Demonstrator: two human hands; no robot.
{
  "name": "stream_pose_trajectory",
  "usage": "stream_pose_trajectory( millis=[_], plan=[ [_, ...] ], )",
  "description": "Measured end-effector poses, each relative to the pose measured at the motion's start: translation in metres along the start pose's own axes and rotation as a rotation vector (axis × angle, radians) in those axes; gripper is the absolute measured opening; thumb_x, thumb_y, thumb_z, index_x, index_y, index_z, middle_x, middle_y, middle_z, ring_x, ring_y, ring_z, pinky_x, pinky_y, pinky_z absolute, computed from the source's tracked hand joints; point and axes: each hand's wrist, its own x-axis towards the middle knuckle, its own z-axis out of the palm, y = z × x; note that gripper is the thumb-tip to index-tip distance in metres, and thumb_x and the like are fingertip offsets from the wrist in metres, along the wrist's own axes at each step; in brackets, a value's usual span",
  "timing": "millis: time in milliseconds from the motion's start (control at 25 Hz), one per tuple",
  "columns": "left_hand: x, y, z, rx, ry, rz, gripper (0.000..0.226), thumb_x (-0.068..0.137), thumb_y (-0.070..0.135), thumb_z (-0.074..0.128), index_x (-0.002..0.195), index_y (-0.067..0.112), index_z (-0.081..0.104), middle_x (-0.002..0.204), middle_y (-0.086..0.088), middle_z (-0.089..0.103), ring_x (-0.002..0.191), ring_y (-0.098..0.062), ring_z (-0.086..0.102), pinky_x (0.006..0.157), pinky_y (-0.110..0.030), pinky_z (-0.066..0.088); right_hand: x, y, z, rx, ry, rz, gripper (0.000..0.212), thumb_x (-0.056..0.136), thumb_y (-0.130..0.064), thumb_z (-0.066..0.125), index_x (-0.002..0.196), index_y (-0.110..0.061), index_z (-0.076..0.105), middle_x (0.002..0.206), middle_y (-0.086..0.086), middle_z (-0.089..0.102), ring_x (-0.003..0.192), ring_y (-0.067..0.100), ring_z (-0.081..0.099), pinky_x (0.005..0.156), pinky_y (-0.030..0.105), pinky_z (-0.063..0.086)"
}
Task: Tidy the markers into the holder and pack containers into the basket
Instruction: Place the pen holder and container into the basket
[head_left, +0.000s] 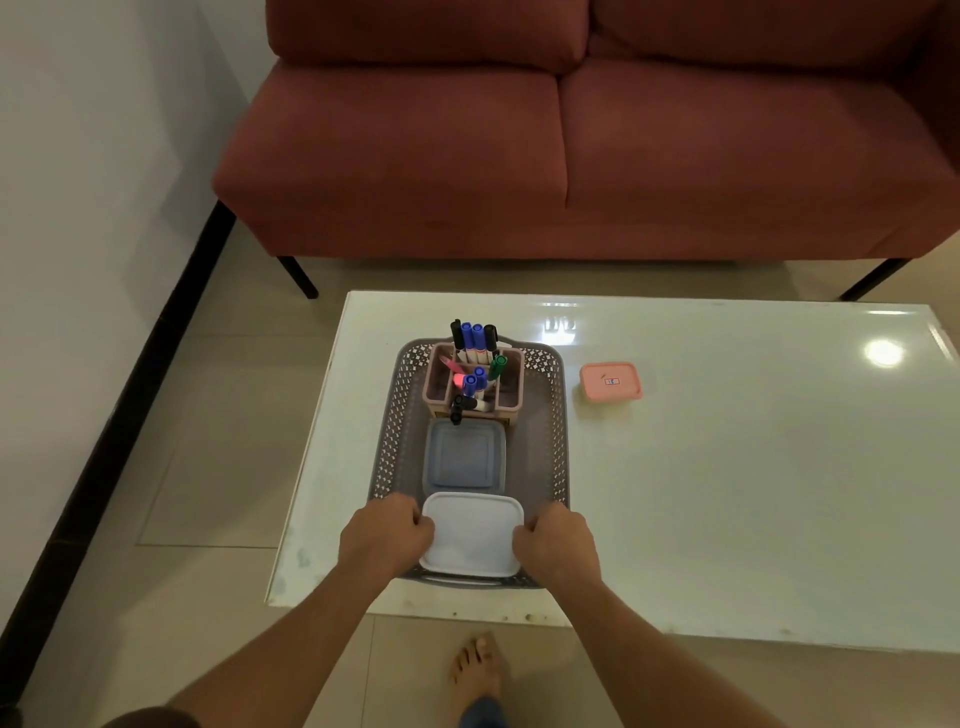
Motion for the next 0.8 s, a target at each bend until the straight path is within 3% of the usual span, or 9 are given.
stream_pose_trajectory(
  millis=[240, 360, 560, 680, 800],
  plan=[
    [0.001, -0.005, 0.003, -0.022, 0.064, 0.033, 0.018, 0.094, 0.030, 0.049, 0.082, 0.023, 0.061, 0.080, 0.001, 0.064, 0.071, -0.019, 0.056, 0.063, -0.028, 0.047, 0.001, 0.000, 0.007, 0.001, 0.071, -0.084, 0.021, 0.096, -0.029, 0.056, 0.099, -0.012, 0.069, 0.093, 0.008, 0.069, 0.075, 0.023, 0.056, 0.067, 0.030, 0.046],
    [0.003, -0.011, 0.007, -0.077, 0.069, 0.044, 0.018, 0.097, 0.036, 0.049, 0.094, 0.026, 0.064, 0.089, 0.002, 0.070, 0.077, -0.018, 0.059, 0.064, -0.028, 0.042, 0.001, 0.003, 0.014, 0.016, 0.111, -0.113, 0.019, 0.099, -0.030, 0.054, 0.102, -0.015, 0.066, 0.095, 0.006, 0.069, 0.082, 0.023, 0.060, 0.071, 0.033, 0.051],
    [0.009, -0.004, -0.002, 0.007, 0.004, 0.016, 0.018, 0.090, 0.036, 0.051, 0.087, 0.023, 0.063, 0.086, 0.003, 0.067, 0.079, -0.020, 0.063, 0.065, -0.028, 0.047, -0.004, -0.005, 0.009, -0.107, 0.071, -0.099, 0.036, 0.095, -0.041, 0.047, 0.098, -0.013, 0.070, 0.093, 0.007, 0.070, 0.085, 0.027, 0.067, 0.071, 0.032, 0.054],
    [0.018, 0.002, -0.014, -0.095, 0.187, -0.002, 0.019, 0.086, 0.039, 0.053, 0.081, 0.022, 0.058, 0.082, 0.003, 0.061, 0.074, -0.021, 0.062, 0.065, -0.032, 0.053, -0.003, -0.013, -0.016, -0.116, 0.281, -0.148, 0.043, 0.092, -0.051, 0.047, 0.084, -0.015, 0.068, 0.081, 0.002, 0.068, 0.070, 0.024, 0.061, 0.062, 0.031, 0.048],
    [0.028, 0.035, -0.021, -0.183, 0.407, 0.140, 0.014, 0.092, 0.031, 0.053, 0.092, 0.021, 0.063, 0.090, 0.003, 0.061, 0.077, -0.017, 0.061, 0.067, -0.033, 0.053, 0.030, -0.019, -0.052, 0.021, 0.496, -0.066, 0.032, 0.095, -0.042, 0.049, 0.088, -0.017, 0.067, 0.085, 0.005, 0.069, 0.072, 0.029, 0.059, 0.063, 0.032, 0.038]
  ],
)
